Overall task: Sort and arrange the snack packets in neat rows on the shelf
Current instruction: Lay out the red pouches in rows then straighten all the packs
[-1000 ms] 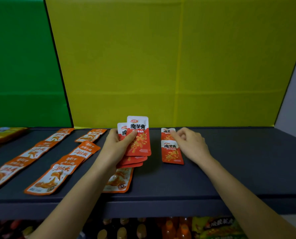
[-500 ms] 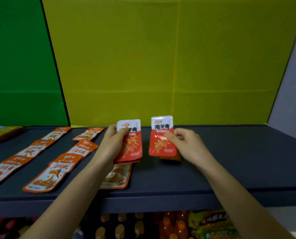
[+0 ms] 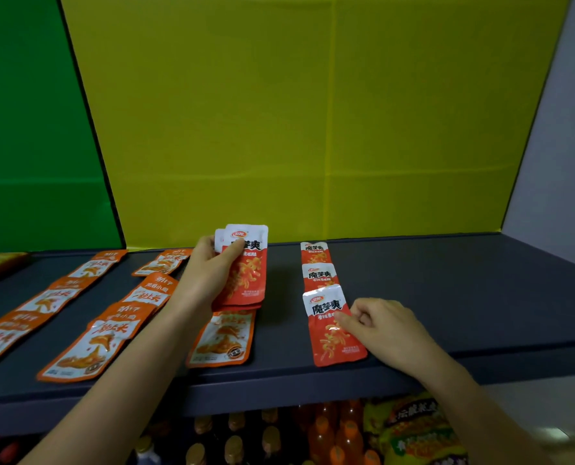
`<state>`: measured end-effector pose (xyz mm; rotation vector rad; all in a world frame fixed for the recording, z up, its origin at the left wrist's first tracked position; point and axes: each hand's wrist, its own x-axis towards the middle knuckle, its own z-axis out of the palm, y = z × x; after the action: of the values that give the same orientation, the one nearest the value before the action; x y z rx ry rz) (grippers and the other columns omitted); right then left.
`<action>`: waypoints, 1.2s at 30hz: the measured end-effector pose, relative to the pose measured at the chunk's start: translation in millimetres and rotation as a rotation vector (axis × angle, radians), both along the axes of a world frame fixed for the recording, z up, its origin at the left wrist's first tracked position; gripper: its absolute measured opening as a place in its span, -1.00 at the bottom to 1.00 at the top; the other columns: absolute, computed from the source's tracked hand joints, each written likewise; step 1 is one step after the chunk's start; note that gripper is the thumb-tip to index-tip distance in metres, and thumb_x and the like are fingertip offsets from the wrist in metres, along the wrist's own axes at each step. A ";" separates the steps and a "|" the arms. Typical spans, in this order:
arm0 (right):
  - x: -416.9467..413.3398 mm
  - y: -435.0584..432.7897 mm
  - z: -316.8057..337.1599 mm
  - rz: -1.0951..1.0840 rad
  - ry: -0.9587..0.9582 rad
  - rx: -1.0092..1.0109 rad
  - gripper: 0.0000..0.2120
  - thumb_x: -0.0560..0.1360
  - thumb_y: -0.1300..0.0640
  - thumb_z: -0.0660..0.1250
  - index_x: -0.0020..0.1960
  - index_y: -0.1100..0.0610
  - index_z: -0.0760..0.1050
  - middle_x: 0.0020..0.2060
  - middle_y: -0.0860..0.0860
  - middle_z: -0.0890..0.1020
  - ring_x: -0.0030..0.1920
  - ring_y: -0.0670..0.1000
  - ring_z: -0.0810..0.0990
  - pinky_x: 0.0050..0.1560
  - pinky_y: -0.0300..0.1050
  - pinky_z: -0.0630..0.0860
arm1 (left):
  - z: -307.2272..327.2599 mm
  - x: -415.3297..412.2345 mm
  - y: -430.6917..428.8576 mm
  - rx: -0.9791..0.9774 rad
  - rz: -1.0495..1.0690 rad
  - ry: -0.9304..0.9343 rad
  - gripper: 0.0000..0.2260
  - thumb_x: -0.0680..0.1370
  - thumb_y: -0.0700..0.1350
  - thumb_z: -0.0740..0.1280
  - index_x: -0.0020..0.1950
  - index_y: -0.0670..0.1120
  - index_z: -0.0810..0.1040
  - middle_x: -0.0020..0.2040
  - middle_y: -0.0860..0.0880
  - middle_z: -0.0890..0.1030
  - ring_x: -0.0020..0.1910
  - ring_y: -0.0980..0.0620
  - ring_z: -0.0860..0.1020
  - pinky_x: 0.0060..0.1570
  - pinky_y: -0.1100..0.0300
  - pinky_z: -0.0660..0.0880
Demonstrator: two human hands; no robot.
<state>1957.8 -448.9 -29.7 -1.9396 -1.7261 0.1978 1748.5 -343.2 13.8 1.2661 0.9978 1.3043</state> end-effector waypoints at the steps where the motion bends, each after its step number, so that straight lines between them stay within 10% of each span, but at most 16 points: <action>1: -0.3 -0.3 0.1 -0.009 -0.027 -0.002 -0.62 0.50 -0.21 0.18 -0.33 0.04 0.32 -0.38 -0.11 0.45 -0.28 -0.15 0.46 -0.31 -0.27 0.34 | -0.2 0.9 -0.9 0.001 -0.015 0.005 -0.83 0.54 -0.08 0.30 0.09 -0.08 0.44 -0.13 -0.07 0.59 -0.26 0.01 0.56 -0.24 0.14 0.50; 8: -0.1 -4.4 22.4 -0.103 -0.224 -0.002 -0.59 0.50 -0.32 0.02 -0.22 -0.02 0.35 -0.21 -0.12 0.43 -0.15 -0.04 0.44 -0.16 -0.11 0.33 | 0.9 8.5 -6.8 0.038 -0.075 0.049 -0.77 0.54 -0.06 0.30 0.15 -0.10 0.44 -0.10 -0.08 0.61 -0.29 0.04 0.57 -0.31 0.18 0.48; 14: -14.4 13.5 46.2 0.044 0.092 0.156 -0.58 0.49 -0.33 0.02 -0.12 -0.07 0.48 -0.14 -0.15 0.56 -0.01 -0.04 0.53 -0.02 -0.05 0.40 | 5.4 44.5 -18.0 0.140 -0.140 0.093 -0.91 0.53 -0.10 0.31 -0.07 -0.03 0.41 -0.12 -0.12 0.58 -0.24 0.00 0.57 -0.23 0.10 0.51; 29: 132.0 31.9 55.6 0.099 0.525 0.135 -0.68 0.55 0.07 0.24 -0.36 0.11 0.39 -0.50 -0.01 0.37 -0.46 -0.09 0.27 -0.51 -0.36 0.20 | 10.8 166.5 -17.9 0.059 -0.446 0.340 -0.80 0.53 -0.35 0.15 -0.17 -0.14 0.50 -0.41 0.09 0.62 -0.43 0.21 0.55 -0.33 0.36 0.49; 36: 184.6 67.9 51.4 0.038 0.541 0.089 -0.73 0.57 0.05 0.21 -0.26 0.16 0.44 -0.47 -0.02 0.40 -0.44 -0.09 0.29 -0.48 -0.35 0.22 | -5.6 204.9 -9.8 0.045 -0.399 0.658 -0.87 0.50 -0.25 0.35 -0.22 -0.09 0.46 0.11 -0.21 0.61 -0.06 -0.01 0.57 0.09 0.10 0.50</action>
<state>2142.5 -380.9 21.7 -1.5975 -1.3830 0.5896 1953.4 -353.0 8.1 1.8756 1.0786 0.6062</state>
